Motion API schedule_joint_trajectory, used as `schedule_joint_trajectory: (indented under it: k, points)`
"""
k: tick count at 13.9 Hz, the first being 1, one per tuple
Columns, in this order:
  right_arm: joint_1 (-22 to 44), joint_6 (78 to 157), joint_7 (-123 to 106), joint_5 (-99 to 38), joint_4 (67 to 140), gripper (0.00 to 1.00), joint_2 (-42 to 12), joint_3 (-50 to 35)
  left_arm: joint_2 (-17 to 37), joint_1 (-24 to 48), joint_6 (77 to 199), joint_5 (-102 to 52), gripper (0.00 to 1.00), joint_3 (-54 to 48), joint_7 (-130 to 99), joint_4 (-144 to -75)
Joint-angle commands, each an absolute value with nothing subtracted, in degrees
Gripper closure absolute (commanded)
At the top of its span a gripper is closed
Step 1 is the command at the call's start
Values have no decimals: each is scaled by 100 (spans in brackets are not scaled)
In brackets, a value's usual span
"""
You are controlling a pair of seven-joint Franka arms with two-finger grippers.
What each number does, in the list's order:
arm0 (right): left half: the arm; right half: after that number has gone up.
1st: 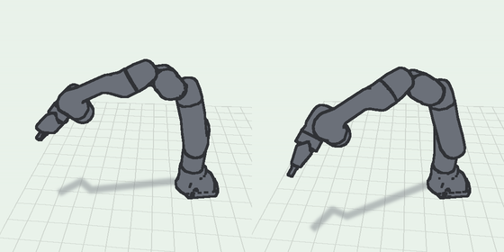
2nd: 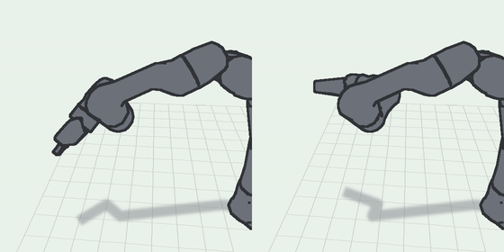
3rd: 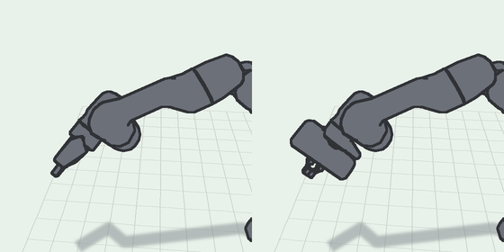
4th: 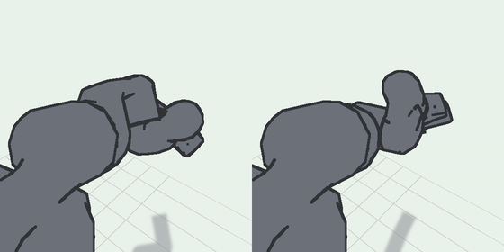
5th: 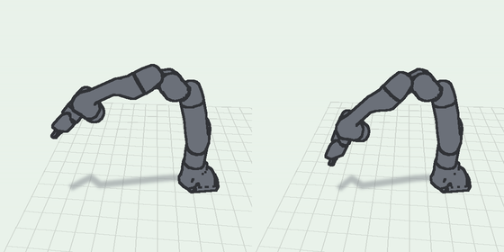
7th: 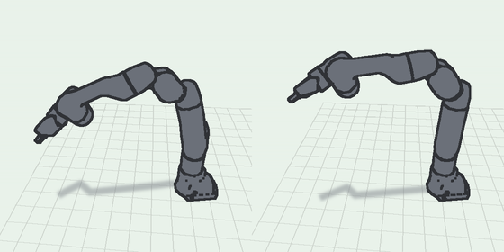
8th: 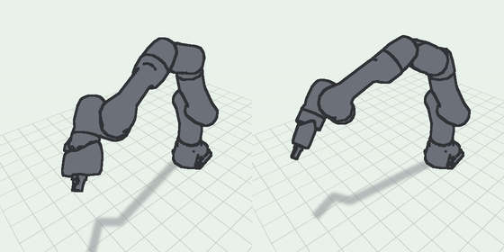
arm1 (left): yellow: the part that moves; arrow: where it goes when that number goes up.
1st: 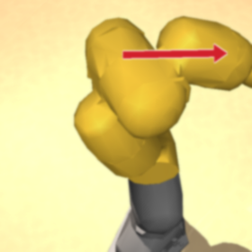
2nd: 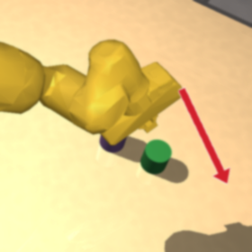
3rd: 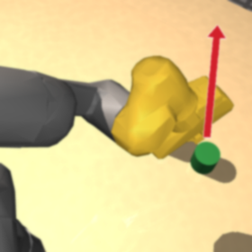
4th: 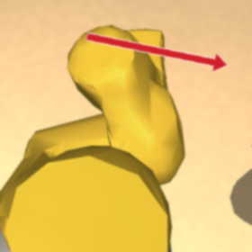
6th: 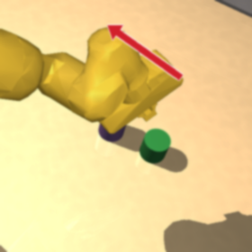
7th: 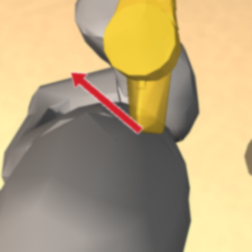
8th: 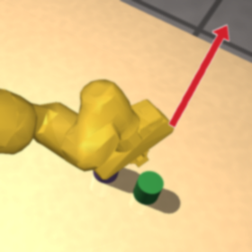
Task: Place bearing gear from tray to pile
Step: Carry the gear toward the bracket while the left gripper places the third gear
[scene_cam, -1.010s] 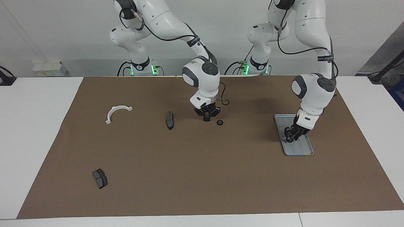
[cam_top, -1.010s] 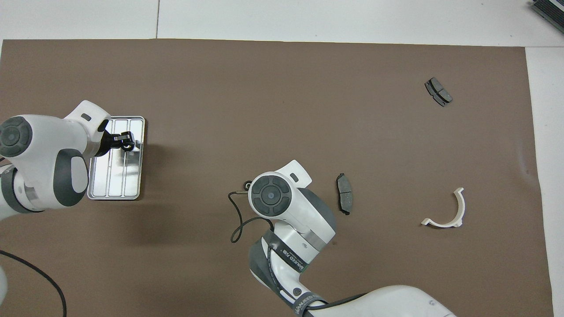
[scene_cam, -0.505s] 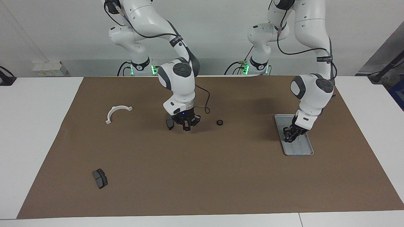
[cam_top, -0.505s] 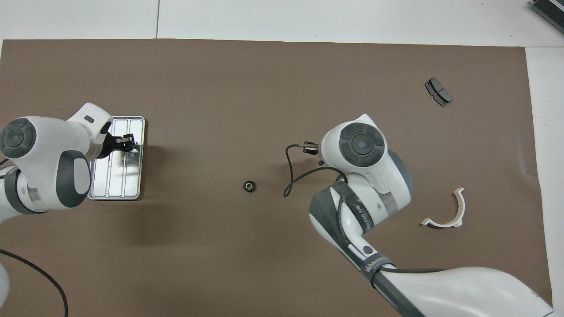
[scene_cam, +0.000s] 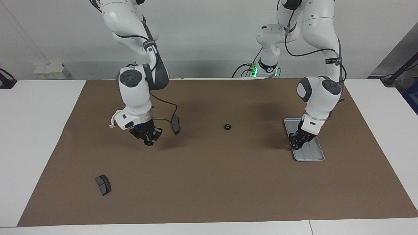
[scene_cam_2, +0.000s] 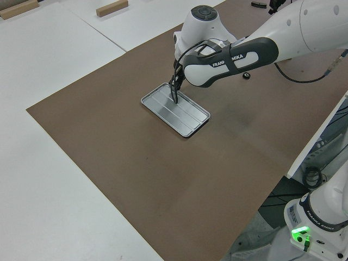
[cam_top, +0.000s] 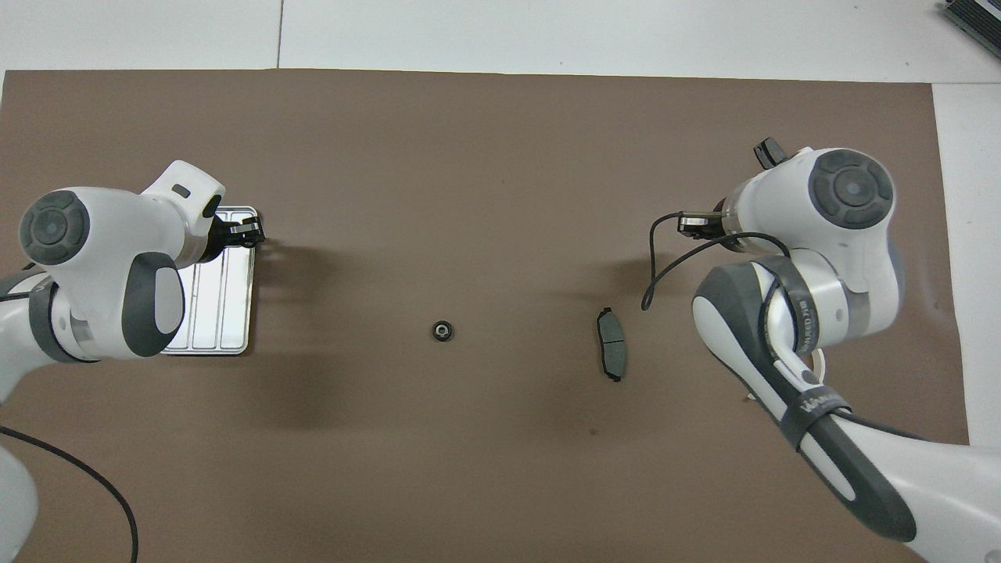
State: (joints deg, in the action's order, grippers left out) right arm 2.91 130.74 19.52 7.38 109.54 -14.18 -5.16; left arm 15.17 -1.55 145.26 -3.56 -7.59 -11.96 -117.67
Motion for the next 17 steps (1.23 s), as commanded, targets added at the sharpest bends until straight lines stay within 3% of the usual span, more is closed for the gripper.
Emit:
schedule_joint_trajectory:
  k: [1, 5, 10, 17]
  points:
    - [-209, 13069, 1321, 721, 11083, 100, -1309, -598, 1565, 279, 14134, -378, 87, -712, -1904, -11426]
    - [-703, 13078, 748, 721, 11074, 100, -1327, -606, 1521, 1457, 14142, -378, 87, -686, -3601, -11452]
    - [-1133, 13131, 11, 616, 11074, 100, -1353, -606, 1494, 2073, 14186, -378, 87, -694, -4314, -11505]
    - [-1257, 13157, -360, 334, 11083, 100, -1415, -598, 1406, 3241, 14273, -378, 83, -703, -4947, -11900]
